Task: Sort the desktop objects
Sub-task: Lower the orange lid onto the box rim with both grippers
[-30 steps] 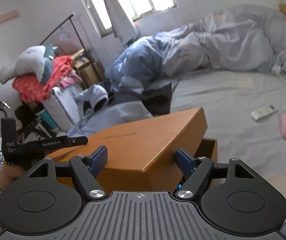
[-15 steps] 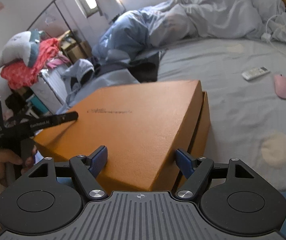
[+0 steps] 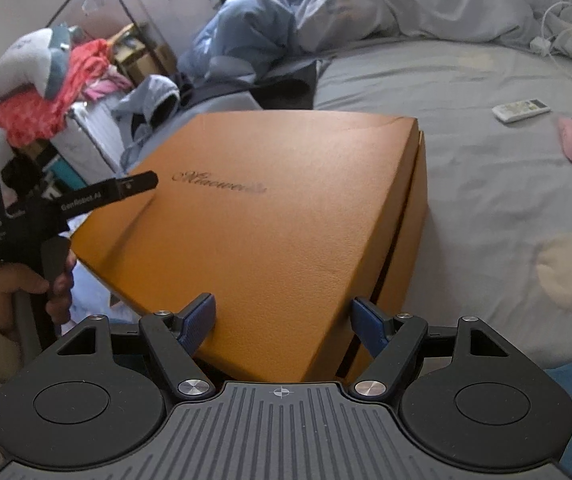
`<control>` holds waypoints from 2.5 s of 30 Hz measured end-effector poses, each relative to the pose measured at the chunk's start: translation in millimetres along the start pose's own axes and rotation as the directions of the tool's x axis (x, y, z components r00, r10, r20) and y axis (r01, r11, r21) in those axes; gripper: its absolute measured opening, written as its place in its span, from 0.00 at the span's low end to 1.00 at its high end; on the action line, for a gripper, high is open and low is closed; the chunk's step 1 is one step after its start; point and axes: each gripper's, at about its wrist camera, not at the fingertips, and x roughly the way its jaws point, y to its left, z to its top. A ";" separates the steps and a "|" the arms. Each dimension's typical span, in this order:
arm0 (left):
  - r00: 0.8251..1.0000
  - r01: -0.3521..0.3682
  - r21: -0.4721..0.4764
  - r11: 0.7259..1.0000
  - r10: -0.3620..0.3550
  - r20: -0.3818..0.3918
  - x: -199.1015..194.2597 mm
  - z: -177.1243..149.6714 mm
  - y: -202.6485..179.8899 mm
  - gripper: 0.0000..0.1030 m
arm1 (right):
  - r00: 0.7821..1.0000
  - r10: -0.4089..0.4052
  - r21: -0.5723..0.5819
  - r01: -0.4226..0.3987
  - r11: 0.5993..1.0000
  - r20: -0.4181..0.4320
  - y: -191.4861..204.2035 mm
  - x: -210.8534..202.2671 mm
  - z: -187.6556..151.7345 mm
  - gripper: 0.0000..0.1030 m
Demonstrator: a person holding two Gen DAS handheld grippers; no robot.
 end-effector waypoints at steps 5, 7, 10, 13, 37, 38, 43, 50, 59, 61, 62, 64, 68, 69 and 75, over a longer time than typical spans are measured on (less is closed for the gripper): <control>1.000 0.004 -0.005 1.000 -0.004 0.003 8.8 1.4 3.1 0.92 | 1.000 -0.008 0.014 0.008 1.000 -0.002 3.2 4.8 -0.2 0.75; 1.000 0.005 -0.005 1.000 -0.005 -0.002 12.3 1.2 5.1 0.92 | 1.000 -0.010 0.019 0.010 1.000 -0.007 4.0 8.1 -0.7 0.75; 1.000 0.010 -0.020 1.000 -0.011 -0.020 20.3 -0.7 10.9 0.92 | 1.000 -0.019 0.019 0.019 1.000 0.000 3.8 10.1 -1.3 0.75; 0.998 0.030 -0.050 0.998 -0.032 -0.053 28.3 -4.7 16.8 0.91 | 0.999 -0.037 0.026 0.037 0.999 0.020 1.9 9.6 2.8 0.75; 0.997 0.036 -0.053 0.998 -0.039 -0.070 33.1 -2.9 10.7 0.90 | 0.999 -0.049 0.021 0.049 0.999 0.020 -7.0 9.8 -0.7 0.76; 0.997 0.038 -0.055 0.998 -0.042 -0.066 32.2 -2.4 10.2 0.90 | 0.999 -0.050 0.023 0.049 0.999 0.022 -8.2 9.5 -0.9 0.76; 0.998 0.043 -0.034 0.998 -0.045 -0.044 30.9 1.2 4.9 0.90 | 0.998 -0.062 0.029 0.061 0.998 0.007 -10.1 13.5 -2.9 0.76; 0.997 0.035 -0.038 0.999 -0.038 -0.067 39.8 -3.5 7.2 0.90 | 0.998 -0.064 0.017 0.063 0.998 0.011 -5.6 13.4 -2.4 0.76; 0.994 0.025 -0.050 0.998 -0.030 -0.109 48.3 -12.1 11.2 0.88 | 0.998 -0.066 0.009 0.066 0.998 -0.013 -5.7 18.0 -4.2 0.76; 0.994 0.024 -0.060 0.998 -0.030 -0.107 47.6 -12.0 13.0 0.88 | 0.998 -0.061 0.005 0.061 0.998 -0.011 -5.5 16.6 -2.4 0.76; 0.994 0.024 -0.063 0.998 -0.030 -0.102 46.5 -11.6 12.9 0.88 | 0.998 -0.059 0.001 0.059 0.998 -0.006 -5.5 15.6 -1.3 0.76; 0.996 0.022 -0.066 0.998 -0.028 -0.089 44.0 -10.1 12.2 0.88 | 0.998 -0.063 -0.012 0.063 0.998 0.010 -5.1 13.6 1.6 0.76; 0.999 0.011 -0.061 0.998 -0.014 -0.049 35.8 -4.7 7.6 0.88 | 0.995 -0.086 -0.048 0.088 0.995 0.044 -3.1 11.9 12.9 0.76; 0.999 0.009 -0.057 0.998 -0.011 -0.037 33.1 -3.1 5.8 0.88 | 0.995 -0.091 -0.059 0.094 0.994 0.049 -2.2 12.3 16.3 0.77; 0.999 0.043 -0.027 0.999 -0.043 0.017 19.1 -2.3 -12.2 0.89 | 0.992 -0.098 -0.127 0.108 0.986 0.084 0.5 24.5 46.2 0.77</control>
